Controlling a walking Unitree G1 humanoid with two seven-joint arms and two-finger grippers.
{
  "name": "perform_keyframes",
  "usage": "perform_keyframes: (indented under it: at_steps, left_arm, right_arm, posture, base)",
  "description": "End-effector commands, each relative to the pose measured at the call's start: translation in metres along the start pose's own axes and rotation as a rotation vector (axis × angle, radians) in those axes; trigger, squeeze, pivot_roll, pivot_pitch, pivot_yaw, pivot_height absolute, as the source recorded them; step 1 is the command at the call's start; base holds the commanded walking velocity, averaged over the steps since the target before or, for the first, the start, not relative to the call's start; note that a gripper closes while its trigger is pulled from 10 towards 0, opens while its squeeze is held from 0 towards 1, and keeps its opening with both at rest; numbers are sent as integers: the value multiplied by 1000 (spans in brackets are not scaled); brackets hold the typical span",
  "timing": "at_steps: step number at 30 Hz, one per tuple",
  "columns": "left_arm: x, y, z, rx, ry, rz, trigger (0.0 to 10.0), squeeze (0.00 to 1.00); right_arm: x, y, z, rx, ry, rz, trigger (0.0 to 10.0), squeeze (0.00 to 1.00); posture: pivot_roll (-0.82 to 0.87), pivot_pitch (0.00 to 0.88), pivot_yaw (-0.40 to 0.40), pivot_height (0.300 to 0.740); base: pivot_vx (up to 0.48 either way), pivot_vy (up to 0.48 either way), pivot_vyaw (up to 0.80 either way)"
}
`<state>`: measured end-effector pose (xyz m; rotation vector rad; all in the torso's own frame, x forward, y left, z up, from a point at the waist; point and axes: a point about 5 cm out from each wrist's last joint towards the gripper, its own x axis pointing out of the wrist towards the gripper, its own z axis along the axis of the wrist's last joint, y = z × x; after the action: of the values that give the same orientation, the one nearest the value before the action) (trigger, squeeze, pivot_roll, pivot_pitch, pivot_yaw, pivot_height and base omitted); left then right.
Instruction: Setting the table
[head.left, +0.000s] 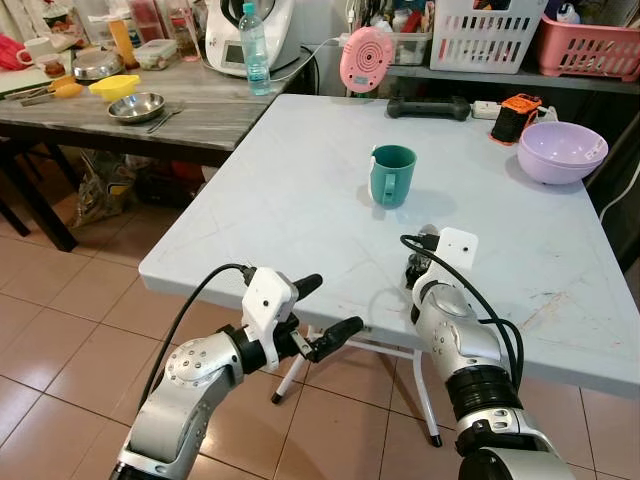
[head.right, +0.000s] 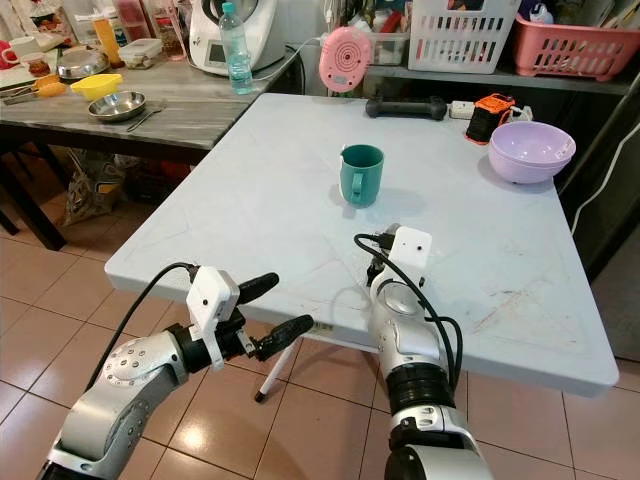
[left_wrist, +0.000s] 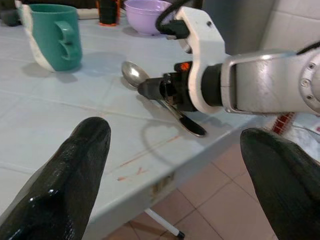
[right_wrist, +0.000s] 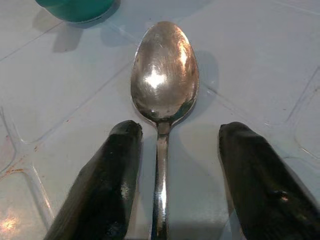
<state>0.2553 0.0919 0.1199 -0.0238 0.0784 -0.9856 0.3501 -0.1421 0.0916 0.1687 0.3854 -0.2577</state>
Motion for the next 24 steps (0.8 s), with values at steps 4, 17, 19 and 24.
perform_keyframes:
  at_steps: [4,17,19,24]
  left_arm:
    - [6,-4,9,35,1,-61,10000,0]
    - [8,-4,8,46,12,-79,10000,0]
    - [8,-4,8,46,12,-79,10000,0]
    - [8,-4,8,46,12,-79,10000,0]
  right_arm:
    - [-3,-8,-37,-20,152,-20,0,0]
    - [-4,-10,-42,-20,166,-24,0,0]
    - [-4,-10,-42,-20,166,-24,0,0]
    - [-4,-10,-42,-20,166,-24,0,0]
  posture:
    - [-61,34,55,740]
    - [-65,31,60,740]
    - [-65,31,60,740]
    - [-65,31,60,740]
  base:
    - [0,0,0]
    - [0,0,0]
    - [0,0,0]
    - [0,0,0]
